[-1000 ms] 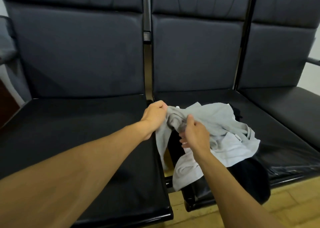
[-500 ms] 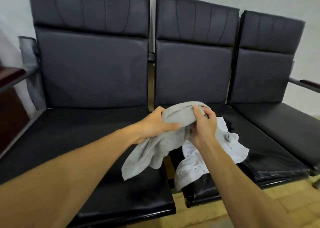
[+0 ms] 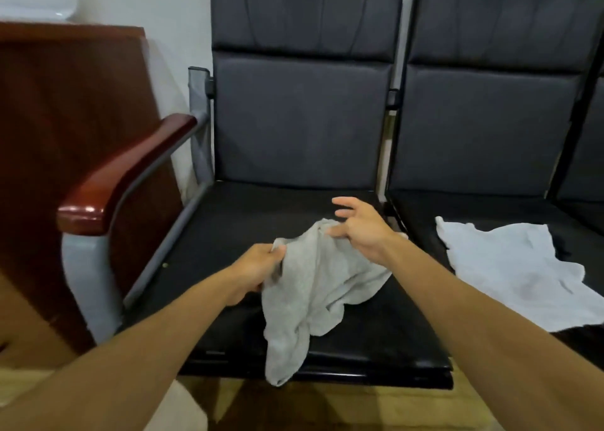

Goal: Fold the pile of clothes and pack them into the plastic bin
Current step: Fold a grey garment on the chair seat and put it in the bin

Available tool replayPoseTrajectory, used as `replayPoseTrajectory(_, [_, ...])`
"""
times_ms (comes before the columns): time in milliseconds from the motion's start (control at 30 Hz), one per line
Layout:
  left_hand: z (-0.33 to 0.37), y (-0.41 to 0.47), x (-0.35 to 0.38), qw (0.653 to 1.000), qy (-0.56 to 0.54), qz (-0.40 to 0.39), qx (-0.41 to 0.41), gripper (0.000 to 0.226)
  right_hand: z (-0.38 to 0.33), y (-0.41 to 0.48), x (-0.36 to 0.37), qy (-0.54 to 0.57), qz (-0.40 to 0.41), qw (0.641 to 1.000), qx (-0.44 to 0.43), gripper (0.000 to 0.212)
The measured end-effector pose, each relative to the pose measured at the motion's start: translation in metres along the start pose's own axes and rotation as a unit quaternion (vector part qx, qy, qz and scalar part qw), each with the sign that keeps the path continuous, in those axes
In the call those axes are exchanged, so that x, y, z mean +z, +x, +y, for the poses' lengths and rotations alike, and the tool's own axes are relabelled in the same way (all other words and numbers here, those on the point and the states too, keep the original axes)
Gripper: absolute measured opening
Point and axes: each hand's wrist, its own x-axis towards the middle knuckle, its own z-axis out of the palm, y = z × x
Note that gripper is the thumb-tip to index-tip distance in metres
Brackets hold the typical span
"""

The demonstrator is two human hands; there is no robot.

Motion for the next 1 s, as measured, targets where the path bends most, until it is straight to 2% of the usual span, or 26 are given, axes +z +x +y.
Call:
replayPoseTrajectory(100, [-0.037,0.008,-0.017,0.998,0.009,0.034,-0.054,0.035,0.022,-0.002,0.005,-0.006,0.001,1.000,0.013,0.073])
replayPoseTrajectory(200, [-0.051,0.027,-0.028,0.995,0.046,0.074,-0.053,0.025,0.038,0.000,0.000,-0.005,0.011,1.000,0.020,0.072])
replayPoseTrajectory(267, [-0.045,0.033,-0.027,0.979,0.152,0.136,-0.007,0.020,0.048,0.000,-0.001,-0.027,0.034,0.998,0.044,0.068])
replayPoseTrajectory(333, [-0.035,0.035,-0.020,0.957,0.203,0.181,0.100,0.022,0.053,-0.001,0.000,-0.088,0.031,0.993,0.074,0.063])
replayPoseTrajectory(367, [-0.031,0.034,-0.015,0.952,0.205,0.170,0.154,0.017,0.054,0.000,0.001,-0.150,0.014,0.985,0.080,0.061])
replayPoseTrajectory(467, [-0.030,0.031,0.002,0.927,0.278,0.052,0.246,0.008,0.055,0.006,0.001,-0.323,-0.063,0.943,0.056,0.051])
replayPoseTrajectory(533, [-0.034,0.035,0.010,0.904,0.346,-0.001,0.253,0.004,0.058,0.010,0.001,-0.372,-0.103,0.922,0.039,0.041])
replayPoseTrajectory(600, [-0.036,0.042,0.013,0.888,0.389,-0.026,0.245,0.011,0.061,0.012,-0.002,-0.389,-0.115,0.914,0.011,0.041])
replayPoseTrajectory(667, [-0.037,0.047,0.013,0.885,0.403,-0.035,0.230,0.016,0.058,0.010,-0.006,-0.333,-0.090,0.938,-0.022,0.036])
replayPoseTrajectory(767, [-0.035,0.046,0.015,0.899,0.376,-0.030,0.221,0.009,0.049,0.004,-0.011,-0.151,-0.026,0.985,-0.078,0.023])
replayPoseTrajectory(833, [-0.034,0.041,0.019,0.913,0.337,-0.023,0.227,0.026,0.045,-0.003,-0.009,-0.093,0.006,0.992,-0.090,0.019])
replayPoseTrajectory(933, [-0.030,0.033,0.028,0.929,0.282,-0.013,0.240,0.048,0.043,-0.008,0.001,-0.071,0.067,0.992,-0.084,0.016])
replayPoseTrajectory(1000, [-0.027,0.032,0.036,0.927,0.290,0.007,0.239,0.049,0.038,-0.009,0.006,-0.033,0.079,0.995,-0.049,0.016])
